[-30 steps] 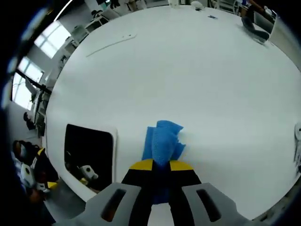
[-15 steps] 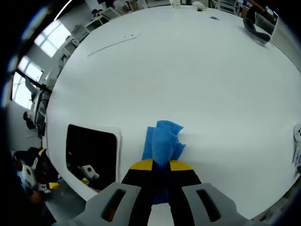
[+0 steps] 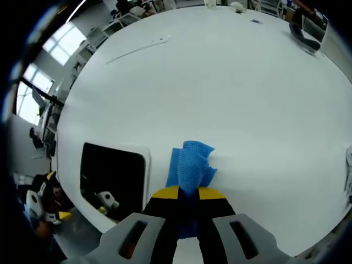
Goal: Wipe the mirror surface with the cleaning cloth until all visible marks leave the cleaned area.
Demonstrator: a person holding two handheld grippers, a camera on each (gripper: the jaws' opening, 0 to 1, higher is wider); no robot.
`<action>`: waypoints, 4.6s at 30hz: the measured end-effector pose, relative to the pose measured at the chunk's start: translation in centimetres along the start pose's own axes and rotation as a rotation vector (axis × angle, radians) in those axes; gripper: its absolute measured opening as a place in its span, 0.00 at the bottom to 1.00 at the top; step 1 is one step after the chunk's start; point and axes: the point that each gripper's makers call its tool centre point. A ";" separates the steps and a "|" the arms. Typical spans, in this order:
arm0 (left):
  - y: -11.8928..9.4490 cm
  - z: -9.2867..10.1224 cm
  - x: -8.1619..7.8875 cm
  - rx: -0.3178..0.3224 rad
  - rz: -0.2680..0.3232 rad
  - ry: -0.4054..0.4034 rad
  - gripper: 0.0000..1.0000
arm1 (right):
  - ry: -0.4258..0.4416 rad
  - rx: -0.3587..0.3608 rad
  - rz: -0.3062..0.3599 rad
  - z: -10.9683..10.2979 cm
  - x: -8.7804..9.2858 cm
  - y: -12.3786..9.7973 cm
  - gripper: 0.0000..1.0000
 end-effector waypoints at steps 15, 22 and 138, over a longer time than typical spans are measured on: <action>0.0 0.1 -0.2 0.000 0.008 -0.007 1.00 | -0.011 -0.025 -0.001 -1.7 -0.7 1.2 0.05; 0.0 0.0 -0.2 -0.002 0.008 -0.004 1.00 | -0.016 -0.041 0.002 -3.0 -1.0 1.8 0.05; 0.6 1.2 0.3 0.070 -0.011 0.027 0.99 | -0.214 -0.066 -0.066 -21.6 -4.0 7.8 0.04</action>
Point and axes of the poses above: the point that each gripper's makers call its tool centre point, and the gripper's own axes: y roughly forward along the fingers, z roughly to its right, x roughly out of its underside, and after that the axes turned 5 degrees about -y, right-handed
